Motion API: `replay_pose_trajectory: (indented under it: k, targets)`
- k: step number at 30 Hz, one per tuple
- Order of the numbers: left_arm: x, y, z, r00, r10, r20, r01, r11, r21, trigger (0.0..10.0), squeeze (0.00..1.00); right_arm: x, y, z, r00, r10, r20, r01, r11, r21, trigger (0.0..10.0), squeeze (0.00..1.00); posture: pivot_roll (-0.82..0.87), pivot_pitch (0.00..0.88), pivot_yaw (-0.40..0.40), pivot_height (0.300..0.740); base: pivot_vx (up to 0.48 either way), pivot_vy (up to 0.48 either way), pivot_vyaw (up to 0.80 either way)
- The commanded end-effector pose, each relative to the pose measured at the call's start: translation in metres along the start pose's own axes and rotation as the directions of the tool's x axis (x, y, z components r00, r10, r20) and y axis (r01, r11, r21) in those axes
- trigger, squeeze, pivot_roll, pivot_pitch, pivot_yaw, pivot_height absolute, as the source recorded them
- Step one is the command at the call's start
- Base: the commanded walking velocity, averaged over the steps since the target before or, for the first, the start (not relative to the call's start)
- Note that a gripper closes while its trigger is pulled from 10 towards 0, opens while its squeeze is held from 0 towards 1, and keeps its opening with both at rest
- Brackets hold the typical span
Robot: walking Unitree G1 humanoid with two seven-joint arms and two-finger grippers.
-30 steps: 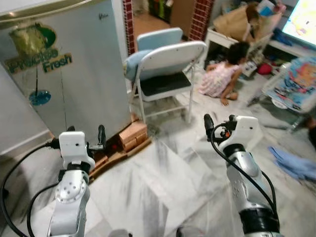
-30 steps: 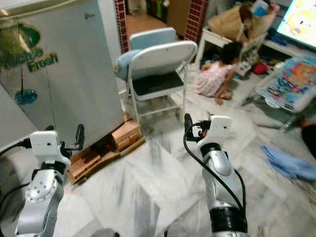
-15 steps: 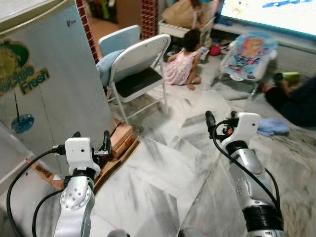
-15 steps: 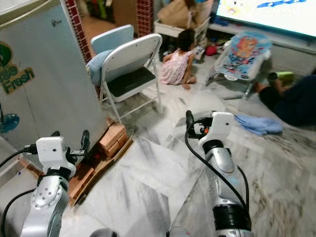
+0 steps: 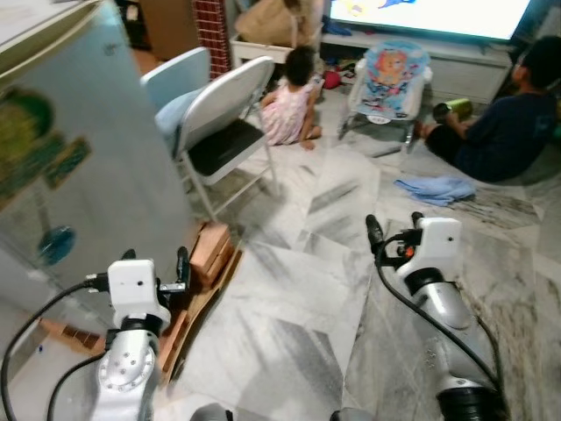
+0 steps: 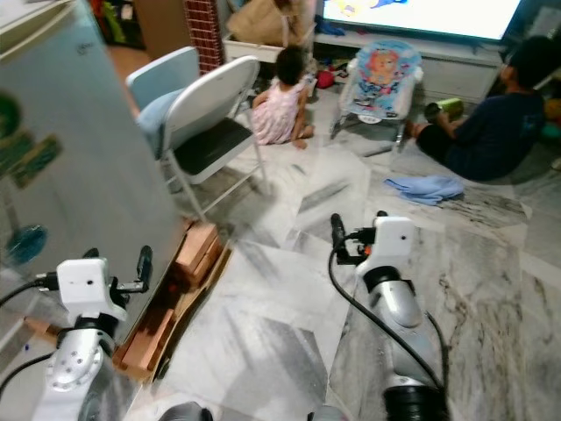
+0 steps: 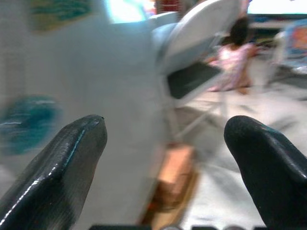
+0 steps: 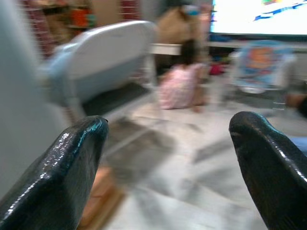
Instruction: Restocking fridge
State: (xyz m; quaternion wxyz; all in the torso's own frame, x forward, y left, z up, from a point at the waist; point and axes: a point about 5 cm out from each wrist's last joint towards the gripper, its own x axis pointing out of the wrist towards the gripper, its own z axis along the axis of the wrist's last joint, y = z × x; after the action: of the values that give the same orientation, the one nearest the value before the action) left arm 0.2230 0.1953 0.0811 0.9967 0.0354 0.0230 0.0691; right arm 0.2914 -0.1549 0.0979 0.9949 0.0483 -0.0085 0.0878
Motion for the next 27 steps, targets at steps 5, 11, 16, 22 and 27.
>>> replay_pose_trajectory:
  k: [5,11,16,22,27]
  targets:
    - [0.0002,-0.0041,0.0040,1.000,-0.004,0.019,0.004,1.000,0.003,10.0,0.00,-0.0001,-0.0073,0.0065,0.999,0.027,0.021,-0.026,0.998,-0.056,10.0,0.00,-0.03,0.091,0.011,0.740,0.000,0.480,0.00]
    - [0.0006,-0.0061,0.0046,1.000,-0.006,0.023,0.006,1.000,0.008,10.0,0.00,0.0005,-0.0047,0.0058,0.999,0.042,0.020,-0.041,0.997,-0.059,10.0,0.00,-0.03,0.092,0.010,0.740,0.000,0.000,0.71]
    - [0.0020,-0.0075,0.0070,1.000,-0.007,0.028,0.007,1.000,0.006,10.0,0.00,0.0024,-0.0034,0.0067,0.999,0.041,0.022,-0.040,0.997,-0.061,10.0,0.00,-0.03,0.103,0.009,0.740,0.000,0.000,0.46]
    - [0.0022,-0.0075,0.0076,1.000,-0.008,0.029,0.008,1.000,0.004,10.0,0.00,0.0034,-0.0057,0.0056,1.000,0.026,0.015,-0.025,0.998,-0.065,10.0,0.00,-0.03,0.108,0.010,0.740,0.000,0.000,0.00]
    - [0.0046,-0.0090,0.0094,0.999,-0.019,0.035,0.019,1.000,0.002,10.0,0.00,0.0042,-0.0045,0.0054,1.000,0.025,0.015,-0.024,0.998,-0.063,10.0,0.00,-0.03,0.113,0.013,0.740,0.000,0.449,0.00]
